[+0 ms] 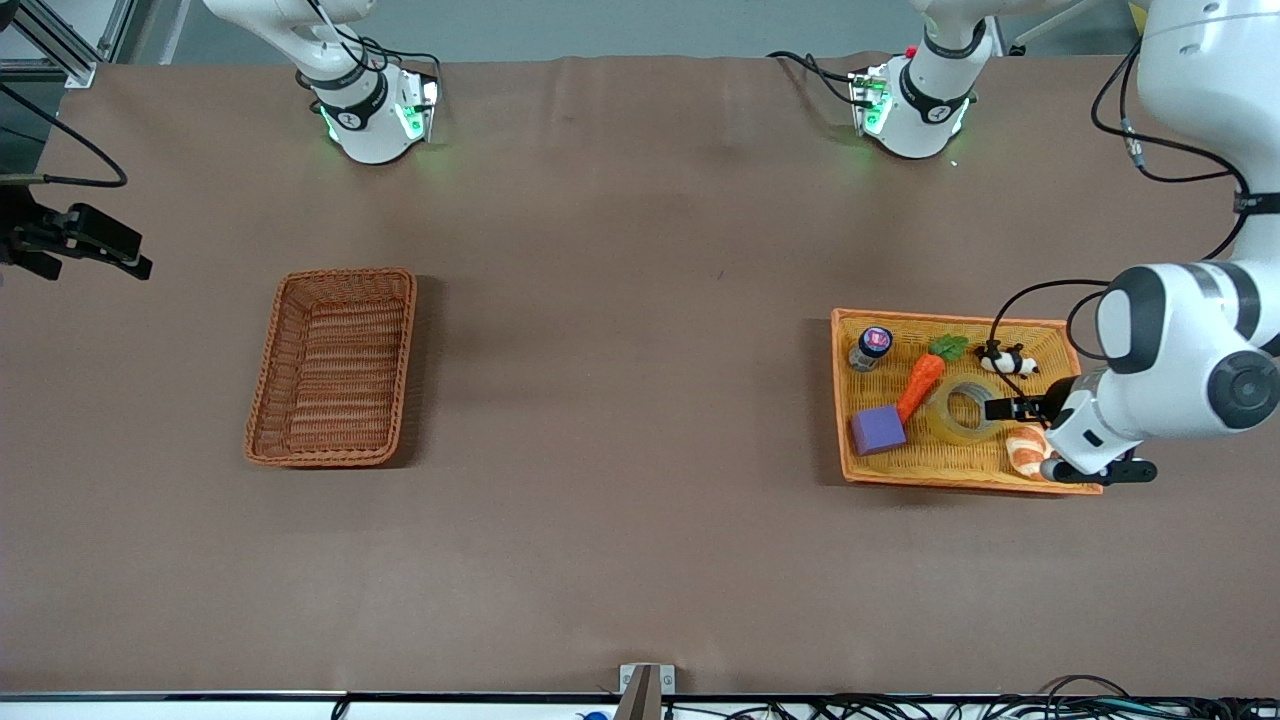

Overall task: Move tape to another basket
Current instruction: 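Reach the left gripper down to the yellow tape roll in the tray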

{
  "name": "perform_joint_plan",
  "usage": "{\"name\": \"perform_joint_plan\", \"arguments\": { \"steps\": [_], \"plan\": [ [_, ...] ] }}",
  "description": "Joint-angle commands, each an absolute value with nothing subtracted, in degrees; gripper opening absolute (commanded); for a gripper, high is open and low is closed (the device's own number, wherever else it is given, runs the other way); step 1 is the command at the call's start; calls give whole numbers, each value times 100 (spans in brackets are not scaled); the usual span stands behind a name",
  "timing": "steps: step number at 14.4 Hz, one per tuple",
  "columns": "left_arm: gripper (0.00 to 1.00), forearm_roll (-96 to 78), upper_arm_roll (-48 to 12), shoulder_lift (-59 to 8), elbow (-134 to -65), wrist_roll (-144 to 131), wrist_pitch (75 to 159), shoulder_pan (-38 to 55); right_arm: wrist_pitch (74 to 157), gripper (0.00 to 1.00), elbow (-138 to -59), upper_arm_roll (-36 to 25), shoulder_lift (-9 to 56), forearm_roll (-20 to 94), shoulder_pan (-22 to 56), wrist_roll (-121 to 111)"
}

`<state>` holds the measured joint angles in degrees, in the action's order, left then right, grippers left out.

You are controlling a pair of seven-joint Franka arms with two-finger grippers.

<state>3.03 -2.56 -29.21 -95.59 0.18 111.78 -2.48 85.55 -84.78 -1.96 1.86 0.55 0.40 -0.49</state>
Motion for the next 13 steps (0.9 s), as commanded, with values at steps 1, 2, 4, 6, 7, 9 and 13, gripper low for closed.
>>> {"name": "perform_joint_plan", "arguments": {
  "steps": [1, 2, 4, 6, 7, 9, 13],
  "plan": [
    [100, 633, -281, -3067, -9606, 158, 11232, -281, 8517, 100, -8560, -132, 114, 53, -26, -105],
    [100, 624, -281, -3120, -9615, 219, 11232, -281, 8508, 100, -8561, -141, 114, 53, -26, -105],
    [100, 607, -290, -3260, -9607, 272, 11241, -281, 8517, 100, -8561, -132, 114, 53, -18, -105],
    [100, 580, -308, -3392, -9606, 272, 11276, -264, 8517, 100, -8561, -132, 114, 53, -17, -105],
    [100, 580, -308, -3453, -9624, 272, 11363, -255, 8517, 100, -8552, -132, 114, 61, -18, -105],
    [100, 580, -308, -3489, -9738, 272, 11452, -272, 8517, 100, -8561, -132, 114, 62, -9, -105],
    [100, 598, -299, -3577, -9958, 307, 11847, -273, 8508, 100, -8561, -132, 114, 62, -18, -105]
  ]
}}
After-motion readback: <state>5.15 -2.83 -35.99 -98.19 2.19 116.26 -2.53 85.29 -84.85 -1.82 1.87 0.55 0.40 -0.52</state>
